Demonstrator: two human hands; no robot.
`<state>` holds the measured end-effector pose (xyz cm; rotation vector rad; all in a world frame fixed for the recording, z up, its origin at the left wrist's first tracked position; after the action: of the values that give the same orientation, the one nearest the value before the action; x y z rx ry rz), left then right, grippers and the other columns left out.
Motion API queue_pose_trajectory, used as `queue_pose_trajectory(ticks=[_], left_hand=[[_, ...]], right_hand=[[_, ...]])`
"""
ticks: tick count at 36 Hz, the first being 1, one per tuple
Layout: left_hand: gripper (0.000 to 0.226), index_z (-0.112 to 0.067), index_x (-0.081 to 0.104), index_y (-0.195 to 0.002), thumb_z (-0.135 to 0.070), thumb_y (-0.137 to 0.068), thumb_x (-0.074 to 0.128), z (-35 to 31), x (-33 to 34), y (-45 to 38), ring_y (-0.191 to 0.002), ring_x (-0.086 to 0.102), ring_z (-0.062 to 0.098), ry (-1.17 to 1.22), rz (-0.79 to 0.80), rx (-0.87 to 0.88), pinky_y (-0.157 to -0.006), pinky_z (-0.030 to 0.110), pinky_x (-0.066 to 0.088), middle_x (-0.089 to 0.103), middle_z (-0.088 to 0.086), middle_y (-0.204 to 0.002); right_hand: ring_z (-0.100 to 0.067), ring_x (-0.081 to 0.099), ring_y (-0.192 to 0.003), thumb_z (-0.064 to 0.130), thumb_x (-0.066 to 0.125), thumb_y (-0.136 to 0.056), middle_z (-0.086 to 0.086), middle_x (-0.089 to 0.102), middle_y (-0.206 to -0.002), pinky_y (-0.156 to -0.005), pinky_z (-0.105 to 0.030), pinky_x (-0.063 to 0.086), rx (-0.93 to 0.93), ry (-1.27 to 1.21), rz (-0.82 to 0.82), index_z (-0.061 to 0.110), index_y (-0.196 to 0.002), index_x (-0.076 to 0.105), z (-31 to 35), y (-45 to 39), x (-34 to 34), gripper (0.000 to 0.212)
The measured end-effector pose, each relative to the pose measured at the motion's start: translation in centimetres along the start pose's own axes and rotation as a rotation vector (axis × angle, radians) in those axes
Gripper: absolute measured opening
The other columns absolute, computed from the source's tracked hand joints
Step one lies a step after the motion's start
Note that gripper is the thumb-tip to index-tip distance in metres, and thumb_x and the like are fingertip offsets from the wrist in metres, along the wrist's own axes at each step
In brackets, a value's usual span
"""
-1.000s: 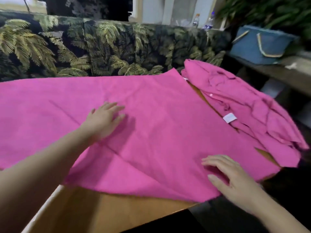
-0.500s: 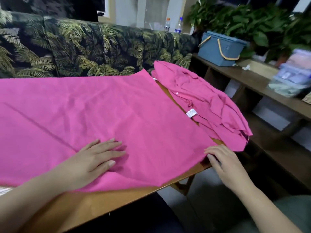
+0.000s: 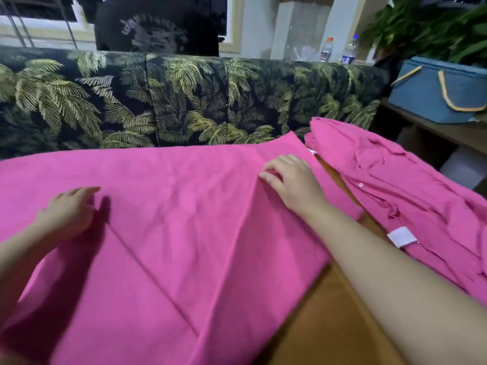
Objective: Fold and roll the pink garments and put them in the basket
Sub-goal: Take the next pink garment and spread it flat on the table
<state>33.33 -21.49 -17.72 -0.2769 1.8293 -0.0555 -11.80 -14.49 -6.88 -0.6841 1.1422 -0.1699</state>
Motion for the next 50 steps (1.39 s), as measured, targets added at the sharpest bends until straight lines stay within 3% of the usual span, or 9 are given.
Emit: queue_pose_trajectory(ticks=[8, 12, 15, 17, 20, 23, 27, 34, 50], left_hand=[[0.032, -0.022, 0.066, -0.108, -0.042, -0.083, 0.071, 0.6, -3.6, -1.2, -0.103, 0.059, 0.039, -0.006, 0.087, -0.098, -0.09, 0.05, 0.047, 0.067, 0.014, -0.109], [0.018, -0.012, 0.07, -0.089, -0.027, -0.081, 0.076, 0.7, -4.7, -2.0, -0.083, 0.06, 0.032, 0.13, 0.168, -0.066, -0.076, 0.037, 0.046, 0.065, 0.014, -0.083], [0.009, -0.016, 0.069, -0.076, -0.015, -0.084, 0.071, -0.6, -5.7, -2.0, -0.06, 0.055, 0.014, 0.26, 0.165, 0.118, -0.059, 0.025, 0.042, 0.063, 0.0, -0.064], [0.011, -0.022, 0.067, -0.075, -0.025, -0.086, 0.069, -2.3, -6.8, -2.0, -0.052, 0.05, 0.002, 0.492, 0.183, 0.179, -0.052, 0.017, 0.04, 0.063, -0.005, -0.061], [0.01, -0.024, 0.061, -0.082, -0.029, -0.087, 0.068, -6.2, -7.6, -3.1, -0.07, 0.055, 0.004, 0.695, 0.07, 0.285, -0.069, 0.02, 0.044, 0.067, 0.003, -0.081], [0.022, -0.024, 0.055, -0.075, -0.01, -0.09, 0.064, -9.4, -5.8, -5.1, -0.079, 0.058, 0.006, 0.503, -0.073, 0.334, -0.074, 0.019, 0.043, 0.06, 0.005, -0.087], [0.012, -0.014, 0.059, -0.1, -0.023, -0.093, 0.058, -9.7, -0.8, -6.4, -0.107, 0.058, 0.033, 0.233, 0.046, 0.241, -0.092, 0.043, 0.044, 0.062, 0.013, -0.114], [0.048, -0.018, 0.032, -0.142, -0.041, -0.101, 0.035, -9.1, 0.6, -4.9, -0.144, 0.026, 0.015, 0.035, 0.175, 0.217, -0.116, 0.037, 0.017, 0.033, 0.002, -0.154], [0.046, -0.03, 0.03, -0.145, -0.044, -0.101, 0.029, -8.1, -2.2, 9.9, -0.147, 0.008, 0.009, 0.004, 0.203, 0.247, -0.12, 0.037, 0.01, 0.019, -0.007, -0.159]], right_hand=[[-0.01, 0.044, -0.089, 0.053, 0.07, -0.078, 0.013, 0.052, -0.088, -0.084, -0.032, 0.04, 0.141, -0.061, 0.343, 0.028, -0.085, 0.052, -2.5, -2.0, 8.2, 0.031], [-0.017, 0.051, -0.097, 0.047, 0.073, -0.076, 0.011, 0.058, -0.092, -0.085, -0.034, 0.041, 0.249, -0.085, 0.31, 0.03, -0.087, 0.057, -4.6, -1.8, 8.0, 0.026], [-0.021, 0.048, -0.076, 0.026, 0.067, -0.088, 0.011, 0.047, -0.068, -0.067, -0.032, 0.03, 0.267, -0.157, 0.235, 0.026, -0.068, 0.045, -4.4, -2.1, 7.2, 0.03], [-0.022, 0.05, -0.072, 0.022, 0.059, -0.094, 0.003, 0.054, -0.07, -0.064, -0.034, 0.031, 0.29, -0.259, 0.16, 0.016, -0.076, 0.054, -3.8, -2.9, 6.8, 0.02], [-0.019, 0.055, -0.084, 0.021, 0.05, -0.099, 0.001, 0.061, -0.089, -0.068, -0.028, 0.032, 0.28, -0.265, 0.077, 0.003, -0.098, 0.06, -2.6, -5.3, 6.8, 0.021], [-0.027, 0.055, -0.093, 0.02, 0.048, -0.099, -0.011, 0.061, -0.096, -0.078, -0.034, 0.037, 0.269, -0.141, 0.194, 0.002, -0.092, 0.058, -2.4, -8.1, 8.8, 0.022], [-0.032, 0.052, -0.109, 0.024, 0.044, -0.099, -0.014, 0.059, -0.11, -0.093, -0.038, 0.039, 0.304, 0.007, 0.375, 0.006, -0.1, 0.059, -3.6, -8.5, 12.9, 0.023], [-0.02, 0.033, -0.138, 0.025, 0.03, -0.104, -0.005, 0.038, -0.148, -0.116, -0.035, 0.02, 0.327, 0.111, 0.452, 0.011, -0.141, 0.036, -3.2, -6.5, 13.1, 0.04], [-0.019, 0.033, -0.137, 0.023, 0.029, -0.104, -0.005, 0.037, -0.147, -0.111, -0.03, 0.019, 0.373, 0.122, 0.467, 0.011, -0.137, 0.034, 3.1, 6.1, 5.0, 0.036]])
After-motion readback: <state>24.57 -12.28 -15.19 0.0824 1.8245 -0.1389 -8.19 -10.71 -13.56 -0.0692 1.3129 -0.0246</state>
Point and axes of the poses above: each hand's wrist, its own y-axis away from the middle knuckle, its own x-axis out of the palm, z = x × y, the point moved 1 cm from there along -y, towards the middle knuckle
